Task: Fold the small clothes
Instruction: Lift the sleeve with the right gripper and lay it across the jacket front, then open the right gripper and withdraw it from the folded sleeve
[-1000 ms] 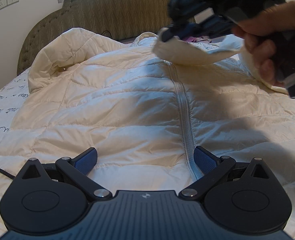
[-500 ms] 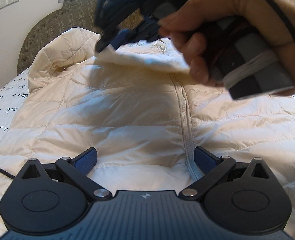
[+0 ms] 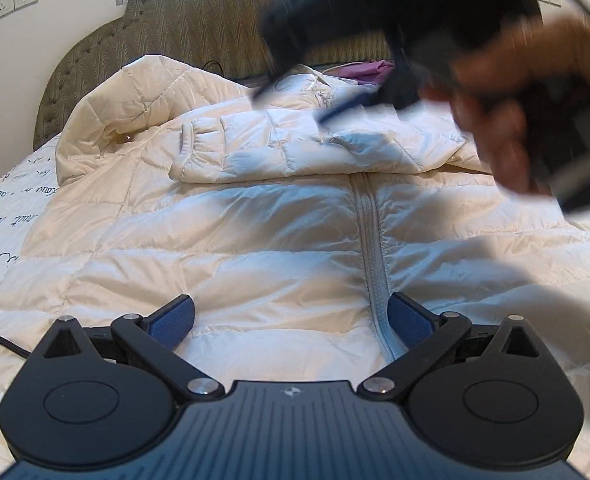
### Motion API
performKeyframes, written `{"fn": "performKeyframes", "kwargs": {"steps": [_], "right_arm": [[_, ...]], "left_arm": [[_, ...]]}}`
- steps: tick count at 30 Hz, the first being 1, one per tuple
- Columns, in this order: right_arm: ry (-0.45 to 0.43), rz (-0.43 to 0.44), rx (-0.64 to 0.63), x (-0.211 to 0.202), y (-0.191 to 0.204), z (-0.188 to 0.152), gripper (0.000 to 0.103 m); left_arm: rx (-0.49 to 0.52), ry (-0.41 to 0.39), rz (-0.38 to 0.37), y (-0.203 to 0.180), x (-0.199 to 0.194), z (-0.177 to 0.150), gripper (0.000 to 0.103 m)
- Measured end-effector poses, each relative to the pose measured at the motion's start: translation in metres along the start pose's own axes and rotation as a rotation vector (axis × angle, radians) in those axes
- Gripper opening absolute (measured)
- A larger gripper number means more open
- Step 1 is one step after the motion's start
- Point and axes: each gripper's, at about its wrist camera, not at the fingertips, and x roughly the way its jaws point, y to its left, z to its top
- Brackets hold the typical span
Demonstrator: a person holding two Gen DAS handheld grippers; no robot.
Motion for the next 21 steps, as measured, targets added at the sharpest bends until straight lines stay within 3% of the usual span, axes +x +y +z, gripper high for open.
{"fn": "performKeyframes", "kwargs": {"steps": [2,6,8,9,12,16,19,21], "right_arm": [[0.062,-0.031,0.035,0.011,-0.013,-0.011,0.062],[-0.027,0.006,0.034,-0.01,-0.009,-0.024,0.063],[-0.064,0.007,0.027,-0.02,-0.007,-0.029,0.073],[-0.046,-0.027,0.002,-0.018,-0.005,-0.03,0.081],[0.008,-0.128,-0.061,-0.013,-0.002,-0.038,0.076],[-0.129,-0.12,-0.064,-0.056,0.009,-0.047,0.081],[-0.191,-0.243,-0.095,-0.084,0.015,-0.06,0.103],[-0.188,-0.363,-0.131,-0.093,0.015,-0.077,0.103]], "left_arm": [[0.0,0.0,0.0,0.0,0.0,0.0,0.103],[-0.001,0.0,-0.001,-0.001,-0.001,-0.001,0.103],[-0.002,0.0,-0.001,-0.002,-0.001,-0.001,0.103],[-0.002,0.001,-0.001,-0.002,-0.001,-0.001,0.103],[-0.001,0.002,0.0,-0.004,-0.003,-0.002,0.103],[0.002,0.001,0.003,-0.004,-0.005,-0.002,0.103],[0.003,0.0,0.005,-0.001,-0.003,-0.001,0.103],[0.005,0.0,0.006,-0.001,-0.003,0.0,0.103]]}}
